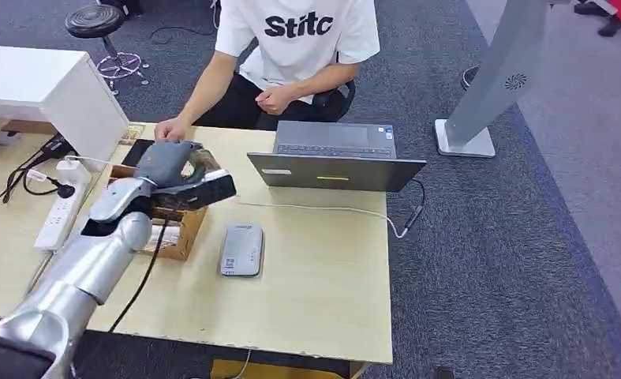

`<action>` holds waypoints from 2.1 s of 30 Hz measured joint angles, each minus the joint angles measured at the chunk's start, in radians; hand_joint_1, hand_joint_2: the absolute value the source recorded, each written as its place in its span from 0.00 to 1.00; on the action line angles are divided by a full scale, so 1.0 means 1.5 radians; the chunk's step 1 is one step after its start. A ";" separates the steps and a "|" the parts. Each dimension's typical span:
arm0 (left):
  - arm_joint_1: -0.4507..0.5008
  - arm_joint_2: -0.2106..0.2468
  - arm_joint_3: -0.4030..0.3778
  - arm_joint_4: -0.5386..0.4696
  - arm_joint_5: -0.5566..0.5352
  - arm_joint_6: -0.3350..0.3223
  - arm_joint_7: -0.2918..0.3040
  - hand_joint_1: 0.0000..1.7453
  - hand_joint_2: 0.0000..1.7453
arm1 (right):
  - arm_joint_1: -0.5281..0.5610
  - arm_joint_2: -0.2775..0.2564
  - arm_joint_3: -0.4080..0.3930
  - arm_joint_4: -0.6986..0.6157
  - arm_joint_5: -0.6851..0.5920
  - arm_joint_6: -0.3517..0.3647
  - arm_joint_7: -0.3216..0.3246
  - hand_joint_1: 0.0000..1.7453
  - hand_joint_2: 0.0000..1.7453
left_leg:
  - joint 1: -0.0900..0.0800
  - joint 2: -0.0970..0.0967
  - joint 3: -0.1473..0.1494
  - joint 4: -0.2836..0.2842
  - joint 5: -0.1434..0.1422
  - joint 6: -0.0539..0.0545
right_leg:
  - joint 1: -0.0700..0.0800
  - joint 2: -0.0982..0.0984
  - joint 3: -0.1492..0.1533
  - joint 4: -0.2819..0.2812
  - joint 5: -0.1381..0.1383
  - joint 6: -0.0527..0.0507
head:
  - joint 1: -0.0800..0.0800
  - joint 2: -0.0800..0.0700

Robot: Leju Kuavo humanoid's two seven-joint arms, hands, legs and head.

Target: Pass the card to the sensor for recognition and then transmit it.

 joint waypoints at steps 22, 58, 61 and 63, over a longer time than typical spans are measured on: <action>-0.086 0.122 0.075 -0.087 -0.049 0.022 0.045 1.00 1.00 | 0.008 0.000 -0.021 0.000 0.003 0.004 -0.004 0.00 1.00 | 0.000 0.000 0.000 0.000 0.000 0.000 | 0.000 0.000 0.000 0.000 0.000 0.000 | -0.001 0.000; 0.003 0.063 0.138 -0.220 -0.030 0.068 0.022 0.00 1.00 | 0.007 -0.001 -0.048 0.000 0.011 0.001 -0.001 0.00 1.00 | 0.000 0.000 -0.001 0.000 0.000 0.000 | 0.000 0.000 -0.001 0.000 0.000 0.000 | -0.001 0.000; 0.026 0.062 0.138 -0.246 -0.033 0.055 0.011 0.00 1.00 | 0.007 0.000 -0.052 0.000 0.009 -0.001 -0.001 0.00 1.00 | 0.000 0.000 -0.001 0.000 0.000 0.000 | 0.000 0.000 -0.001 0.000 0.000 0.000 | -0.001 0.000; 0.046 0.062 0.138 -0.271 -0.036 0.038 0.009 0.00 1.00 | 0.007 -0.001 -0.058 -0.001 0.006 -0.001 -0.001 0.00 1.00 | 0.000 0.000 -0.001 0.000 0.000 0.000 | 0.000 0.000 -0.001 0.000 0.000 0.000 | -0.001 0.000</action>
